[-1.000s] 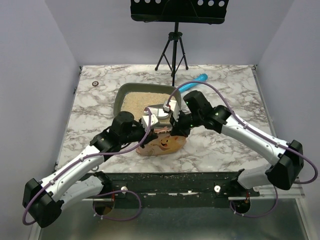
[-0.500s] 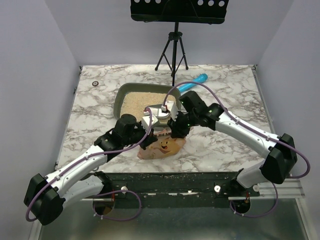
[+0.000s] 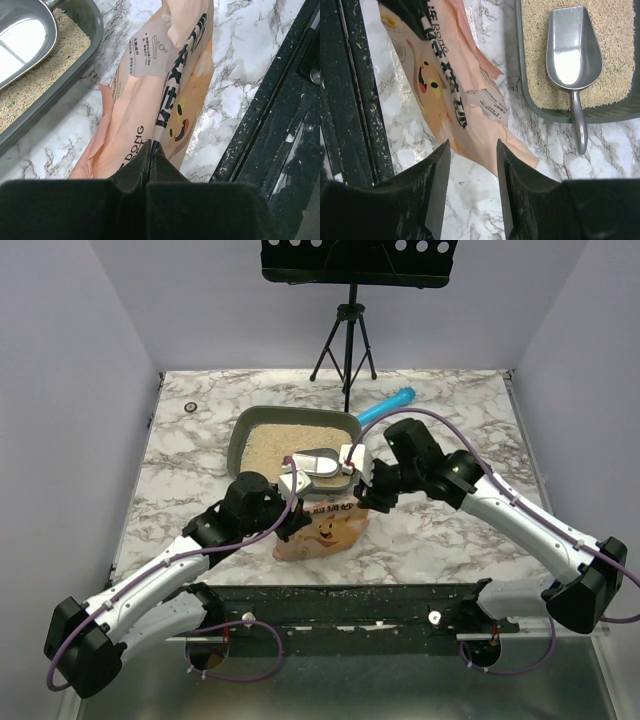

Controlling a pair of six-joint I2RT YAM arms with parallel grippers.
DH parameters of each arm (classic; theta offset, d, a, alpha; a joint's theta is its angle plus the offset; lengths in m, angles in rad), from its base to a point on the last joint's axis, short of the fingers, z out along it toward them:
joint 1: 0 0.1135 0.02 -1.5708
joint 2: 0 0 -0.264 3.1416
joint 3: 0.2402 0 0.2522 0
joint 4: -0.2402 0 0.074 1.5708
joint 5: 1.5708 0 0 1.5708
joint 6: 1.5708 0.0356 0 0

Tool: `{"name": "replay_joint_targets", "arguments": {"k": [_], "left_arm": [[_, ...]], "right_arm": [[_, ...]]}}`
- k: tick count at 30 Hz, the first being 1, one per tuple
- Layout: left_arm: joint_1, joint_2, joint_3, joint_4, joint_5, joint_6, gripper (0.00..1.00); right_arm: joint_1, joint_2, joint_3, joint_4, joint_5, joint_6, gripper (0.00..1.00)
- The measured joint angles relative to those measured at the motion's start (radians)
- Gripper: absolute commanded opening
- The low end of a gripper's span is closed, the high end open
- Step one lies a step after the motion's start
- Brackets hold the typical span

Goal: Fill the litter box with clean litter

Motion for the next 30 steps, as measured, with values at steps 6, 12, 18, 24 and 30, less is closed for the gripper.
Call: {"name": "replay_joint_targets", "arguments": {"k": [6, 12, 18, 24, 30], "left_arm": [[0.000, -0.027, -0.008, -0.015, -0.013, -0.006, 0.00], [-0.001, -0.029, -0.009, -0.017, -0.019, -0.010, 0.00], [-0.001, -0.029, -0.009, -0.017, -0.019, -0.010, 0.00], [-0.001, -0.029, -0.009, -0.018, -0.019, -0.012, 0.00], [-0.001, -0.029, -0.009, -0.018, -0.019, -0.013, 0.00]], "right_arm": [[-0.051, -0.008, -0.023, -0.005, -0.061, -0.129, 0.49], [-0.072, 0.034, -0.023, -0.004, -0.138, -0.195, 0.48], [-0.072, 0.089, -0.029, 0.000, -0.206, -0.234, 0.48], [-0.074, 0.116, -0.085, 0.043, -0.237, -0.241, 0.47], [-0.100, 0.153, -0.098, 0.063, -0.270, -0.243, 0.27]]}}
